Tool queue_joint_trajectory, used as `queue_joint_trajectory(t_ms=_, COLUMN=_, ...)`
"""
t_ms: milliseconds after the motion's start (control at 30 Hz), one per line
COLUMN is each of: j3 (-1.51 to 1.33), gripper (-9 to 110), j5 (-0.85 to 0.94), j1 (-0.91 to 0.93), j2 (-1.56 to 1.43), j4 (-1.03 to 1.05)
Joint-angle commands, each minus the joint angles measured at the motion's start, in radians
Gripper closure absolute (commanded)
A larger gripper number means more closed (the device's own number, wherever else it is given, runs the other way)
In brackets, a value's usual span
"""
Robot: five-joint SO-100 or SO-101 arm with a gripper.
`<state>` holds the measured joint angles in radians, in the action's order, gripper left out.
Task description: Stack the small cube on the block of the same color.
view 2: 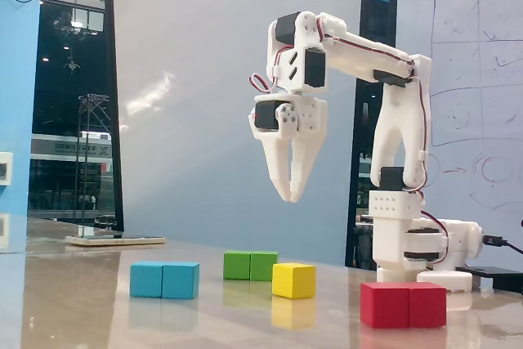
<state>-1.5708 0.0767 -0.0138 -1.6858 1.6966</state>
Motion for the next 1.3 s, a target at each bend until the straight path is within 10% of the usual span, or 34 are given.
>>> queue_joint_trajectory(t_ms=0, j3=0.097, gripper=101, j5=0.002, j1=0.008, j2=-0.012, j4=0.034)
queue_joint_trajectory(t_ms=567, j3=0.097, gripper=101, j5=0.002, j1=0.373, j2=0.006, j4=0.032)
queue_joint_trajectory(t_ms=1033, j3=0.097, gripper=101, j5=-0.008, j1=-0.181, j2=0.006, j4=0.032)
queue_joint_trajectory(t_ms=1267, j3=0.097, gripper=101, j5=0.0, j1=-0.101, j2=0.008, j4=0.032)
